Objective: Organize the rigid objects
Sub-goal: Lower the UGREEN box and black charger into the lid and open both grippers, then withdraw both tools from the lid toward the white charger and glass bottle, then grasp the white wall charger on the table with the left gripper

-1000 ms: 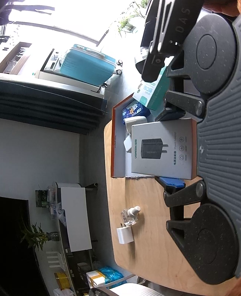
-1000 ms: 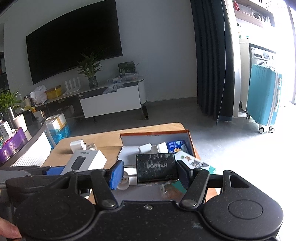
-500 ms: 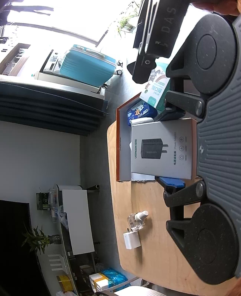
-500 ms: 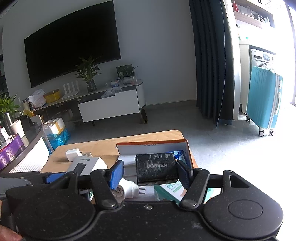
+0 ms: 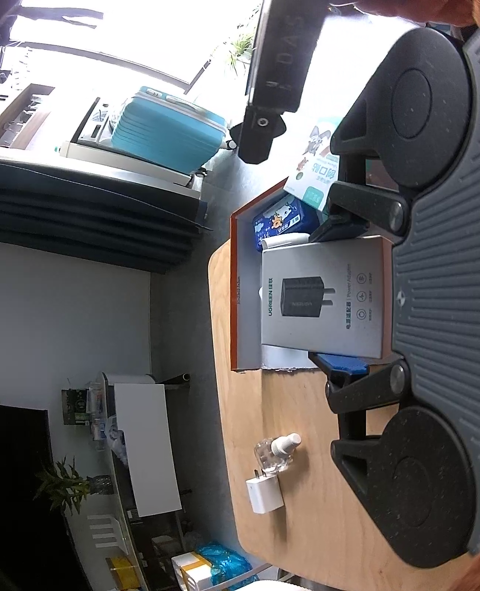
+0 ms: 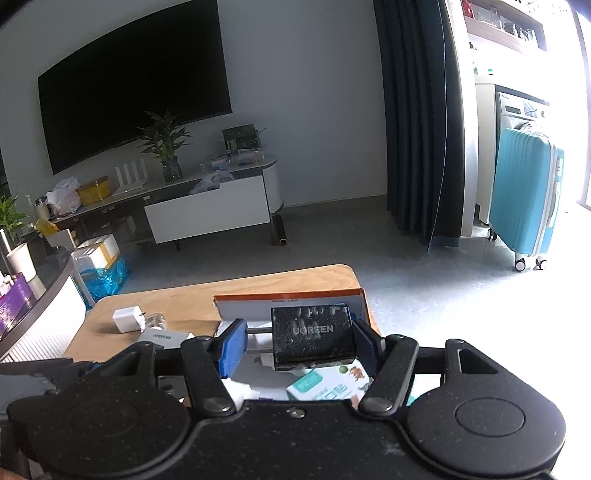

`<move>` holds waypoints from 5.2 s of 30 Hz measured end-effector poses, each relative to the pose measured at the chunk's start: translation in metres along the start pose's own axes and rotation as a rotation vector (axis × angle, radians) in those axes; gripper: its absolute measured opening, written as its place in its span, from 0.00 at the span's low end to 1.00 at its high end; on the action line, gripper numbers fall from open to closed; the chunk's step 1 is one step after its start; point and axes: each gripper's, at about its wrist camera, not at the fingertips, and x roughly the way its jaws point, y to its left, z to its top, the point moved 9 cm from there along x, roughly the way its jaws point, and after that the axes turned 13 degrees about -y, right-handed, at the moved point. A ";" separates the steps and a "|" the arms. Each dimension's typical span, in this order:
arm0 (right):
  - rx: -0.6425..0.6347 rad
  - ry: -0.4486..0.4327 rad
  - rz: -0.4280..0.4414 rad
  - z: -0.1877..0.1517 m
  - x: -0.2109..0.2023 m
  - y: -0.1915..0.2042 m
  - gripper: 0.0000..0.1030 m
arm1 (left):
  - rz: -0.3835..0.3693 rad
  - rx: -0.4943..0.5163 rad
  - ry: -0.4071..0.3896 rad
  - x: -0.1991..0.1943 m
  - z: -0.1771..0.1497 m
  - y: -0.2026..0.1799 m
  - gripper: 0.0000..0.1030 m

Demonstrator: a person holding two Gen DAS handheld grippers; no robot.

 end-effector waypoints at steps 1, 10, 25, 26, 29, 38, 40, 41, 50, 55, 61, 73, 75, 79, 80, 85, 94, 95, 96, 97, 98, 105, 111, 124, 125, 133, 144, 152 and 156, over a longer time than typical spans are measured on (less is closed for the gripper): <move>-0.002 0.001 -0.004 0.000 0.003 -0.001 0.72 | -0.001 -0.001 0.002 0.002 0.000 0.000 0.57; 0.018 0.036 -0.015 -0.001 0.031 -0.012 0.72 | -0.016 -0.003 0.023 0.019 0.000 -0.005 0.57; 0.018 0.080 -0.037 -0.009 0.062 -0.018 0.72 | -0.030 -0.006 0.046 0.039 0.002 -0.009 0.57; 0.018 0.082 -0.036 -0.009 0.064 -0.018 0.72 | -0.031 -0.006 0.047 0.040 0.002 -0.010 0.57; 0.011 0.089 -0.036 -0.011 0.069 -0.018 0.72 | -0.033 -0.009 0.052 0.044 0.001 -0.009 0.57; 0.007 0.116 -0.047 -0.015 0.088 -0.019 0.72 | -0.036 -0.012 0.065 0.056 0.000 -0.007 0.57; 0.005 0.124 -0.049 -0.017 0.093 -0.020 0.72 | -0.035 -0.016 0.070 0.058 0.000 -0.006 0.57; 0.006 0.128 -0.050 -0.017 0.095 -0.020 0.72 | -0.035 -0.018 0.072 0.060 0.000 -0.006 0.57; 0.024 0.167 -0.085 -0.027 0.113 -0.031 0.72 | -0.054 -0.018 0.090 0.071 -0.003 -0.012 0.57; 0.052 0.181 -0.091 -0.031 0.117 -0.038 0.73 | -0.070 -0.019 0.102 0.078 -0.006 -0.017 0.57; 0.051 0.126 -0.094 -0.020 0.107 -0.040 0.75 | -0.112 -0.030 0.128 0.084 -0.012 -0.025 0.58; 0.034 0.041 -0.072 0.002 0.086 -0.021 0.76 | -0.068 -0.070 0.083 0.064 0.002 -0.008 0.77; 0.023 0.036 -0.071 0.003 0.083 -0.016 0.78 | -0.040 -0.075 0.077 0.059 0.005 0.001 0.78; 0.013 0.037 -0.058 0.004 0.081 -0.001 0.81 | 0.015 -0.082 0.063 0.047 0.010 0.023 0.81; 0.009 0.038 -0.056 0.003 0.081 0.002 0.81 | 0.025 -0.086 0.060 0.044 0.010 0.028 0.82; -0.004 0.060 -0.032 -0.002 0.084 0.024 0.81 | 0.082 -0.113 0.054 0.031 0.011 0.059 0.83; -0.039 0.092 0.039 -0.012 0.094 0.074 0.81 | 0.174 -0.173 0.043 0.013 0.011 0.112 0.83; -0.044 0.095 0.048 -0.014 0.096 0.080 0.81 | 0.181 -0.179 0.042 0.012 0.012 0.117 0.83; -0.050 0.099 0.056 -0.015 0.097 0.086 0.81 | 0.187 -0.183 0.040 0.011 0.012 0.122 0.83; -0.057 0.104 0.065 -0.017 0.098 0.091 0.81 | 0.195 -0.186 0.038 0.010 0.012 0.126 0.83; -0.065 0.107 0.073 -0.019 0.099 0.097 0.81 | 0.202 -0.190 0.035 0.009 0.012 0.130 0.83; -0.082 0.136 0.120 -0.029 0.108 0.130 0.81 | 0.232 -0.233 0.032 0.005 0.007 0.161 0.84; -0.114 0.157 0.163 -0.041 0.116 0.158 0.81 | 0.261 -0.247 0.043 0.006 0.003 0.181 0.84; -0.122 0.195 0.200 -0.057 0.138 0.182 0.81 | 0.296 -0.253 0.057 0.016 -0.001 0.207 0.85; -0.124 0.198 0.202 -0.058 0.139 0.183 0.81 | 0.296 -0.253 0.058 0.017 -0.001 0.209 0.85; -0.139 0.209 0.213 -0.063 0.153 0.190 0.81 | 0.315 -0.252 0.069 0.031 -0.003 0.225 0.87; -0.131 0.228 0.226 -0.072 0.162 0.189 0.81 | 0.321 -0.243 0.091 0.077 0.000 0.235 0.99; -0.119 0.229 0.233 -0.072 0.163 0.184 0.81 | 0.365 -0.236 0.095 0.112 -0.002 0.245 1.00; -0.121 0.226 0.245 -0.071 0.163 0.185 0.81 | 0.376 -0.219 0.090 0.107 -0.003 0.259 1.00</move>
